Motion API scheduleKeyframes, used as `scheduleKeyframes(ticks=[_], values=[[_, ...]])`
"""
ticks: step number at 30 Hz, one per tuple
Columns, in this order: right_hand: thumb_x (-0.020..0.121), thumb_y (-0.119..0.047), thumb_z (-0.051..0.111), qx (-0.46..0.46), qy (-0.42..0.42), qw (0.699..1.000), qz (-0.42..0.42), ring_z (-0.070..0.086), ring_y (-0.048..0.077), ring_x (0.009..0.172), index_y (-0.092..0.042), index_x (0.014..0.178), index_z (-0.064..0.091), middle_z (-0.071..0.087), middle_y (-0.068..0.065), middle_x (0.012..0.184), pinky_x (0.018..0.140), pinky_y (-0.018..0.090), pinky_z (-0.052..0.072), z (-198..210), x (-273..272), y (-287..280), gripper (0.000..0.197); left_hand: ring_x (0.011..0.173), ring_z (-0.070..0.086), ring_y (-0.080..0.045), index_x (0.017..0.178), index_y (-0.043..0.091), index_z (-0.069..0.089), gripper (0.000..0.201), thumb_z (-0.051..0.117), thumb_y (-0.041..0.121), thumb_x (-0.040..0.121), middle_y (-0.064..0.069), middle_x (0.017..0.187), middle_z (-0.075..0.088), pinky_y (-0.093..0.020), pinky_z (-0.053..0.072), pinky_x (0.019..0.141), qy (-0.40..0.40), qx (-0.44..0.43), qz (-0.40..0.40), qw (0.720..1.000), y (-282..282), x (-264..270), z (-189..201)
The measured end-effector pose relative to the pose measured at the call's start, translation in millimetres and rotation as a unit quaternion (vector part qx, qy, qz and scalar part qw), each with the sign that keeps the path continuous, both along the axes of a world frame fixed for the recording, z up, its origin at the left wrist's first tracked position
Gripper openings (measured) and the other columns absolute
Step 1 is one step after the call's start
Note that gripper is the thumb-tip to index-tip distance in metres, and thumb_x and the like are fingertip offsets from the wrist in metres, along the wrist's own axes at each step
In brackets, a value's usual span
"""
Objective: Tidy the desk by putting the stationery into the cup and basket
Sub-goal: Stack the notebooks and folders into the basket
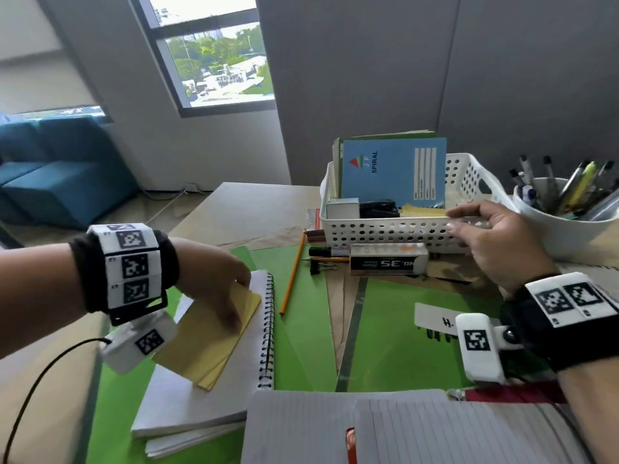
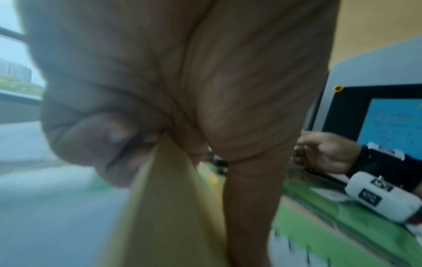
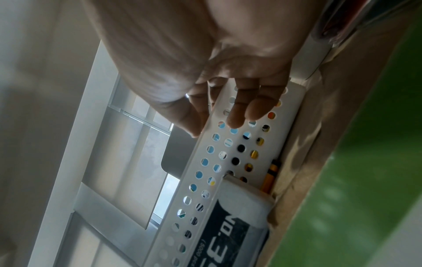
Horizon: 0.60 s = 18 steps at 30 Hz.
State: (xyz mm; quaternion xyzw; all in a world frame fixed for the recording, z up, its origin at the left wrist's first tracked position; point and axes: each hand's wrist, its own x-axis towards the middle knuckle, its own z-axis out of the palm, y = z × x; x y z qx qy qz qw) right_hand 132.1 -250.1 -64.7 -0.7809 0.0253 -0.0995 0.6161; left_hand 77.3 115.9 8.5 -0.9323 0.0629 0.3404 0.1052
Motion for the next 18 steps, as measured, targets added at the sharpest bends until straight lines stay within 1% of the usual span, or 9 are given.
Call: scheduleKeyframes(ticks=[2, 3, 5, 7, 8, 9, 10, 13, 18], values=[[0.09, -0.02, 0.073, -0.006, -0.009, 1.0, -0.001, 0.066, 0.054, 0.075, -0.032, 0.09, 0.073, 0.07, 0.027, 0.093, 0.057, 0.073, 0.053, -1.0, 0.3, -1.4, 0.013, 0.068, 0.059, -0.002, 0.103, 0.027, 0.071, 0.02, 0.069, 0.044, 0.094, 0.013, 0.083, 0.069, -0.029, 0.056, 0.078, 0.0, -0.034, -0.015, 0.999, -3.1, 12.1, 11.8], [0.09, -0.02, 0.073, -0.006, -0.011, 1.0, 0.0, 0.065, 0.054, 0.074, -0.032, 0.091, 0.073, 0.07, 0.028, 0.093, 0.057, 0.074, 0.053, -1.4, 0.5, -1.9, 0.012, 0.069, 0.062, -0.006, 0.097, 0.027, 0.073, 0.013, 0.066, 0.038, 0.096, 0.01, 0.082, 0.072, -0.035, 0.058, 0.08, -0.005, -0.088, 0.003, 0.996, -5.6, 19.5, 21.3], [0.091, -0.019, 0.073, 0.003, -0.003, 1.0, 0.002, 0.065, 0.059, 0.077, -0.03, 0.091, 0.073, 0.07, 0.029, 0.095, 0.057, 0.073, 0.054, -2.5, 1.1, -2.5, 0.011, 0.073, 0.066, -0.013, 0.094, 0.023, 0.074, 0.011, 0.065, 0.024, 0.099, 0.004, 0.081, 0.074, -0.034, 0.057, 0.069, -0.043, -0.225, 0.039, 0.973, -20.5, 34.2, 48.1], [0.091, -0.017, 0.072, 0.026, -0.004, 1.0, -0.001, 0.064, 0.06, 0.077, -0.026, 0.092, 0.074, 0.071, 0.027, 0.093, 0.064, 0.069, 0.057, -2.8, 2.1, -2.8, 0.009, 0.083, 0.071, -0.02, 0.109, 0.017, 0.071, 0.013, 0.063, 0.014, 0.099, -0.002, 0.094, 0.075, -0.032, 0.061, 0.071, -0.099, -0.354, 0.071, 0.927, -43.8, 51.0, 73.4], [0.091, -0.013, 0.071, 0.038, -0.014, 0.999, -0.014, 0.063, 0.056, 0.072, -0.023, 0.091, 0.074, 0.072, 0.024, 0.089, 0.071, 0.062, 0.058, -2.7, 2.8, -2.7, 0.01, 0.09, 0.072, -0.023, 0.119, 0.017, 0.067, 0.022, 0.063, 0.009, 0.099, -0.003, 0.104, 0.072, -0.033, 0.063, 0.075, -0.125, -0.417, 0.087, 0.896, -58.1, 60.1, 82.5], [0.091, -0.009, 0.069, 0.049, -0.03, 0.998, -0.039, 0.062, 0.045, 0.069, -0.021, 0.089, 0.074, 0.072, 0.019, 0.084, 0.073, 0.049, 0.057, -3.2, 3.9, -3.8, 0.013, 0.096, 0.072, -0.024, 0.125, 0.02, 0.065, 0.031, 0.063, 0.006, 0.098, -0.003, 0.111, 0.069, -0.035, 0.063, 0.079, -0.152, -0.469, 0.1, 0.864, -73.3, 70.0, 86.9], [0.09, -0.006, 0.067, 0.059, -0.047, 0.994, -0.074, 0.061, 0.034, 0.069, -0.02, 0.087, 0.073, 0.072, 0.015, 0.081, 0.071, 0.043, 0.054, -3.9, 5.4, -5.4, 0.016, 0.099, 0.071, -0.024, 0.127, 0.024, 0.064, 0.035, 0.063, 0.004, 0.098, -0.003, 0.116, 0.066, -0.035, 0.064, 0.08, -0.183, -0.504, 0.106, 0.838, -89.8, 79.9, 88.1], [0.085, -0.005, 0.065, 0.065, -0.067, 0.985, -0.148, 0.06, 0.018, 0.067, -0.02, 0.083, 0.075, 0.074, 0.005, 0.077, 0.066, 0.033, 0.05, -5.8, 8.2, -11.4, 0.018, 0.1, 0.071, -0.023, 0.123, 0.026, 0.066, 0.037, 0.06, 0.003, 0.096, -0.004, 0.12, 0.065, -0.035, 0.064, 0.078, -0.262, -0.534, 0.114, 0.796, -139.1, 116.8, 73.6], [0.084, -0.006, 0.066, 0.059, -0.055, 0.984, -0.157, 0.053, 0.019, 0.059, -0.018, 0.077, 0.077, 0.071, 0.0, 0.068, 0.057, 0.029, 0.043, -14.7, 15.4, -16.0, 0.018, 0.101, 0.066, -0.024, 0.11, 0.029, 0.069, 0.035, 0.053, 0.003, 0.094, 0.0, 0.116, 0.059, -0.044, 0.065, 0.07, -0.288, -0.493, 0.113, 0.813, -201.3, 159.9, 41.4]])
